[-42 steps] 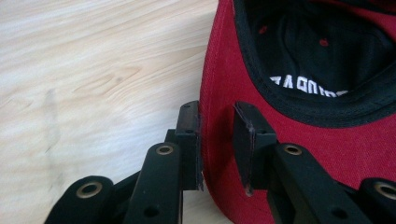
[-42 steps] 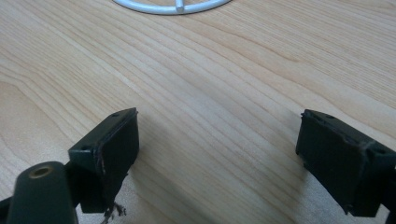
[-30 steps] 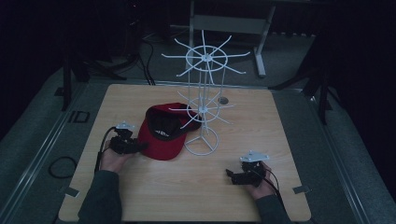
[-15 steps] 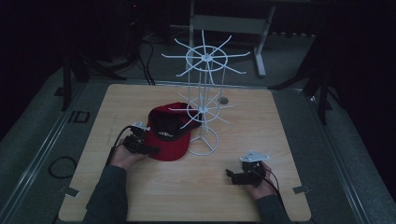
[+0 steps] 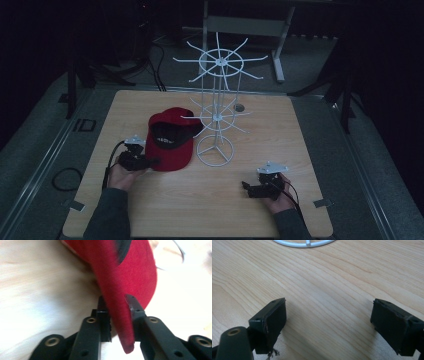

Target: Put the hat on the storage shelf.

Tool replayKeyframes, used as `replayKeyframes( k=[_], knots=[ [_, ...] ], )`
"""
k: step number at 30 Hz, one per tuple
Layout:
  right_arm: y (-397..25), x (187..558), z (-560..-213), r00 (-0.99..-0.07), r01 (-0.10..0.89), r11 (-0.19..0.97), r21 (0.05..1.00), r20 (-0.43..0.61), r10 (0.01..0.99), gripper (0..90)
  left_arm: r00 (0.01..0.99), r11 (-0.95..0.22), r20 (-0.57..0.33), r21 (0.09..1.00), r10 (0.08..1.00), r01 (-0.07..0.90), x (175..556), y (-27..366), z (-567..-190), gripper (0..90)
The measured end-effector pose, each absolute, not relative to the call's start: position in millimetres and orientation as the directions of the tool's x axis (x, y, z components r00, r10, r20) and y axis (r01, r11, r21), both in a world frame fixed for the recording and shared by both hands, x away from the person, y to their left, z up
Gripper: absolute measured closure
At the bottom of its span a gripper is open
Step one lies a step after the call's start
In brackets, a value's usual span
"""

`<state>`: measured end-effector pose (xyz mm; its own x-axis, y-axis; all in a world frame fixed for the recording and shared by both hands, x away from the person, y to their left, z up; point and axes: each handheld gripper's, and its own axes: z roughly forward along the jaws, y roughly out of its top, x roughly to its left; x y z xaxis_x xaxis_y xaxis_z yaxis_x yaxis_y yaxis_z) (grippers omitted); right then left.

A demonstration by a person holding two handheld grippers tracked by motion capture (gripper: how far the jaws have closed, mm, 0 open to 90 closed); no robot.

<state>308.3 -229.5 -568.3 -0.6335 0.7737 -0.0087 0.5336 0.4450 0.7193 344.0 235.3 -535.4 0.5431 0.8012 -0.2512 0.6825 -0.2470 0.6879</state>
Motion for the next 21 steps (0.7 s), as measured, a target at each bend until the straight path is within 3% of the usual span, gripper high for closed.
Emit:
replayKeyframes(
  k=[4,10,21],
  knots=[
    [-229.6,308.4,-568.2,-0.634,0.533,0.445,0.719,-0.009,0.774,13.1,0.487,-0.200,-0.200,0.734,0.850,0.649,339.8,246.4,-527.5,85.5],
    [-229.6,308.3,-568.3,-0.633,0.533,0.445,0.719,-0.009,0.774,13.1,0.451,-0.193,-0.135,0.770,0.882,0.608,336.4,247.5,-523.6,86.1],
    [-229.6,308.3,-568.3,-0.633,0.533,0.445,0.719,-0.009,0.774,13.1,0.391,-0.139,-0.127,0.801,0.912,0.583,336.0,250.9,-515.8,86.2]
  ],
)
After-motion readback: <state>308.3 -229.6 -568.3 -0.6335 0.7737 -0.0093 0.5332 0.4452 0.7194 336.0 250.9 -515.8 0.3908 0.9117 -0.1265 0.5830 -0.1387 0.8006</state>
